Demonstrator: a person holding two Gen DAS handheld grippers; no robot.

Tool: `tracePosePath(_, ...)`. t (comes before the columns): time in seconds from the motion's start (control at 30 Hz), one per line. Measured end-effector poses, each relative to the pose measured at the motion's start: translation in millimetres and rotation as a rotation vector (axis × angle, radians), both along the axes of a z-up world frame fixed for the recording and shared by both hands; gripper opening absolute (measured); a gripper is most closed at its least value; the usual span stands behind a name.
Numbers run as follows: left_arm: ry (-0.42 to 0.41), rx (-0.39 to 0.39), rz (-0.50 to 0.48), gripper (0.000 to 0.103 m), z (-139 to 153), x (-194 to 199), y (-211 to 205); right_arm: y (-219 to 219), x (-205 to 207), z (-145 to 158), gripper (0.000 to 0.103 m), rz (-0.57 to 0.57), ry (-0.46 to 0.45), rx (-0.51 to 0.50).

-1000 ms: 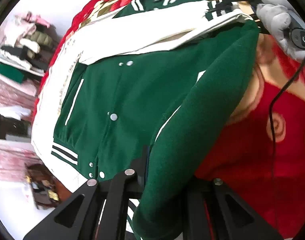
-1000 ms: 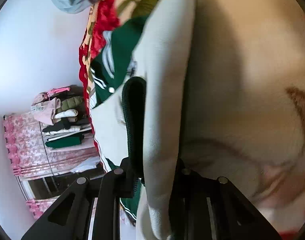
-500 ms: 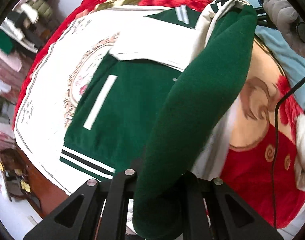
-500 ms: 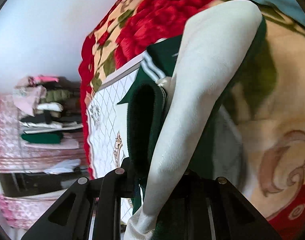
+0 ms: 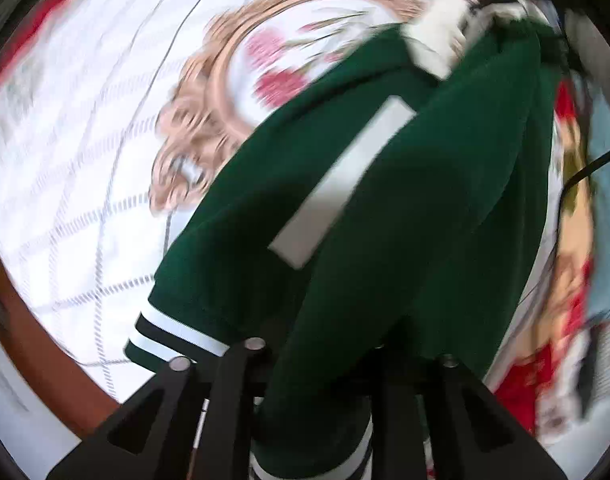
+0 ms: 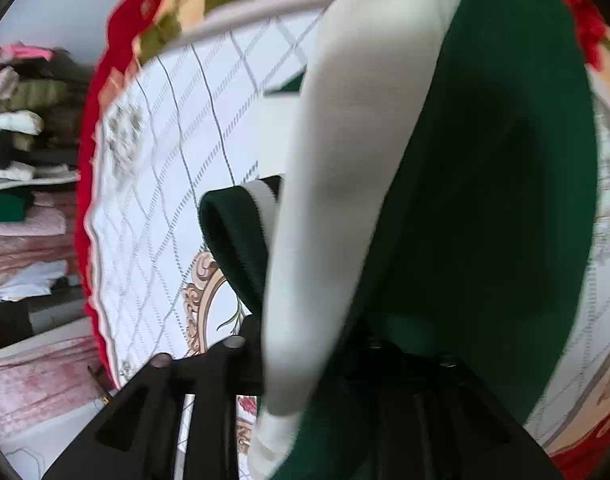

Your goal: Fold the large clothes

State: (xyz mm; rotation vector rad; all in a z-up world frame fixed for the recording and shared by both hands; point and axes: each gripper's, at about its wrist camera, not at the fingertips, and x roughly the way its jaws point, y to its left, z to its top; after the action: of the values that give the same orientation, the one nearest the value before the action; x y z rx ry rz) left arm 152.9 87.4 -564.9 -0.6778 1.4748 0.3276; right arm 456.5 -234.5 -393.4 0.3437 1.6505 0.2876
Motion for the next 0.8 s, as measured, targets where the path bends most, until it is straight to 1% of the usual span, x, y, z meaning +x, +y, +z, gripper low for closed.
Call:
tracePosePath(0.03,-0.014,-0.039,0.040,0.028,-2.0,-7.4,10.3,8.3,0.9,-4.4,0.049,0.005,0.013,-0.003)
tracePosePath(0.07,-0.020,-0.058,0.061,0.033,-2.6,-13.1,17.3,12.1,1.4,-5.1,0.054,0.003,0.017,0.009)
tracePosePath(0.1,-0.019,-0.069,0.081,0.048,-2.6,-20.1,25.2,13.6,1.0,-3.7,0.058,0.004,0.020,0.029)
tracePosePath(0.13,-0.006,-0.063,0.098,0.057,-2.1,-27.4,32.9,15.0,1.7,-1.5,0.059,0.007,0.023,0.050)
tracePosePath(0.2,0.025,-0.043,0.123,0.061,-1.4,-42.8,48.9,12.4,3.8,0.3,0.059,0.010,0.039,0.135)
tracePosePath(0.23,0.031,-0.050,0.139,0.072,-1.4,-49.9,56.8,10.1,2.7,3.3,0.059,0.016,0.051,0.181)
tracePosePath(0.27,0.035,-0.055,0.157,0.081,-0.8,-57.0,64.5,4.9,0.9,8.5,0.059,0.026,0.057,0.217)
tracePosePath(0.3,0.048,-0.040,0.170,0.089,1.5,-64.4,71.9,-3.8,-2.0,16.3,0.059,0.037,0.046,0.255)
tracePosePath(0.37,0.059,-0.012,0.163,0.089,7.4,-69.5,76.6,-26.3,-7.0,30.9,0.059,0.045,0.005,0.279)
tracePosePath(0.4,0.065,0.022,0.147,0.089,12.7,-69.1,75.8,-40.4,-9.8,37.3,0.063,0.040,-0.018,0.277)
tracePosePath(0.43,0.052,0.049,0.123,0.089,19.5,-66.1,72.0,-56.4,-14.2,43.3,0.072,0.029,-0.041,0.268)
tracePosePath(0.5,0.029,0.061,0.084,0.089,26.9,-55.6,61.0,-96.5,-21.3,51.0,0.076,-0.012,-0.085,0.207)
tracePosePath(0.57,0.023,0.056,0.049,0.089,20.2,-43.7,44.4,-143.8,-27.0,51.0,0.076,-0.056,-0.115,0.129)
tracePosePath(0.6,0.036,0.061,0.039,0.089,14.0,-40.1,40.0,-168.7,-29.3,45.6,0.076,-0.090,-0.109,0.102)
tracePosePath(0.67,0.057,0.076,0.021,0.089,-4.5,-31.4,28.6,-201.0,-27.1,28.1,0.076,-0.155,-0.075,0.099)
tracePosePath(0.73,0.087,0.102,0.013,0.089,-16.1,-28.9,18.7,-222.1,-26.1,10.2,0.076,-0.195,-0.059,0.130)
tracePosePath(0.8,0.083,0.123,0.021,0.089,-17.5,-28.4,18.3,-235.3,-15.2,-21.5,0.076,-0.217,-0.029,0.182)
